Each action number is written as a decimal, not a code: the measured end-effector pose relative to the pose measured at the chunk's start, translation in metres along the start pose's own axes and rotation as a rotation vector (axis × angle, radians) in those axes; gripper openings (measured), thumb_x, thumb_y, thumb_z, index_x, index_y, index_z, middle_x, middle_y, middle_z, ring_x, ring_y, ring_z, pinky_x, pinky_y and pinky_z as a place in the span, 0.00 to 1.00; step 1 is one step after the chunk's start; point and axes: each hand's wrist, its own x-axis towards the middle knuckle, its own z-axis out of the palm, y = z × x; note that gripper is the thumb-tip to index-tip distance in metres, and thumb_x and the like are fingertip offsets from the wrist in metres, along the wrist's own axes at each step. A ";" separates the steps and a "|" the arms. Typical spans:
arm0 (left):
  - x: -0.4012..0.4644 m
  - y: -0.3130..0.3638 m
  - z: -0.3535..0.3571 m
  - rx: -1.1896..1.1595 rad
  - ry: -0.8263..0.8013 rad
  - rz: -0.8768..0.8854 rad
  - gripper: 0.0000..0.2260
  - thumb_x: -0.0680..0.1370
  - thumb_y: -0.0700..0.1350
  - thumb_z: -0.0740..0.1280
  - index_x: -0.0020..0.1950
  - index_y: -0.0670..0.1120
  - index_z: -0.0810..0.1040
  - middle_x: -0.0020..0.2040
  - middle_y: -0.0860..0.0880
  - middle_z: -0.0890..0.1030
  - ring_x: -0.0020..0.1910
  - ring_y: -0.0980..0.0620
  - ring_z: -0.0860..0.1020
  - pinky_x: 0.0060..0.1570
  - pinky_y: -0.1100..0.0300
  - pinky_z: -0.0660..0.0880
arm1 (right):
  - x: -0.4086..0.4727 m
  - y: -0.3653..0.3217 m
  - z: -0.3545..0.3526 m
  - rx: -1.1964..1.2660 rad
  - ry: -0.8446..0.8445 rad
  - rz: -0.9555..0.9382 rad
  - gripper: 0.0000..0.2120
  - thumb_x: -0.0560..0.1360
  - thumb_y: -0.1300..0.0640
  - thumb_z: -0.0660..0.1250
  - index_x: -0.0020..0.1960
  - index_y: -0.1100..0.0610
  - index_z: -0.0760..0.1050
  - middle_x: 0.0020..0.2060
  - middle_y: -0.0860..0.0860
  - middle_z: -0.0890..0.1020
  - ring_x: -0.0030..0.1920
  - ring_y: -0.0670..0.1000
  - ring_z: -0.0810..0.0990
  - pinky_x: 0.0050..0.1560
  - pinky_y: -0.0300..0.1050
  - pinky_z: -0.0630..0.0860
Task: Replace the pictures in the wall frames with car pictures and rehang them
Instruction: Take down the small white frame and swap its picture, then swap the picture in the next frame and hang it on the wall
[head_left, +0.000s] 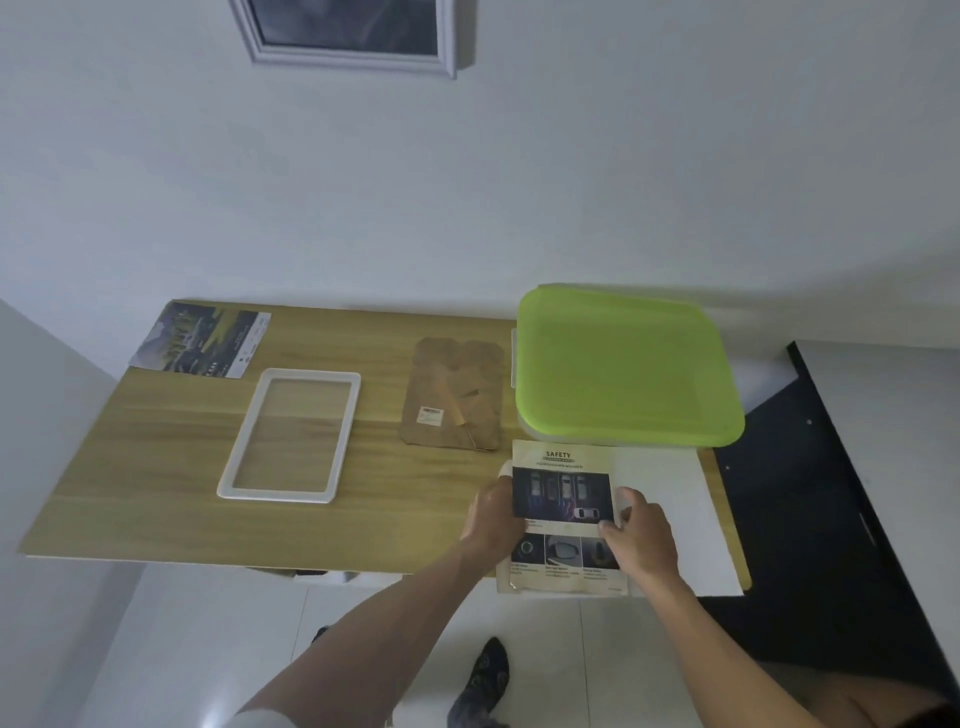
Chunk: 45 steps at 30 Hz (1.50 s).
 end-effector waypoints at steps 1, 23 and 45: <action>-0.001 -0.001 0.003 0.067 0.010 0.034 0.23 0.73 0.35 0.66 0.68 0.46 0.70 0.56 0.44 0.79 0.51 0.44 0.80 0.49 0.50 0.80 | -0.001 0.001 0.003 -0.039 0.012 -0.015 0.26 0.76 0.53 0.70 0.71 0.51 0.67 0.55 0.54 0.75 0.52 0.53 0.78 0.48 0.49 0.80; 0.004 -0.053 -0.086 0.244 0.221 0.147 0.20 0.78 0.50 0.66 0.69 0.47 0.72 0.62 0.50 0.74 0.54 0.46 0.79 0.51 0.50 0.78 | -0.007 -0.107 0.060 -0.146 0.184 -0.561 0.20 0.73 0.53 0.72 0.63 0.57 0.77 0.55 0.55 0.78 0.52 0.55 0.80 0.49 0.50 0.80; 0.075 -0.236 -0.418 0.401 0.444 0.034 0.17 0.77 0.46 0.66 0.66 0.44 0.74 0.66 0.46 0.73 0.64 0.44 0.73 0.58 0.51 0.72 | 0.010 -0.456 0.223 -0.255 -0.120 -0.736 0.25 0.79 0.50 0.65 0.74 0.55 0.67 0.72 0.52 0.69 0.72 0.53 0.68 0.71 0.46 0.67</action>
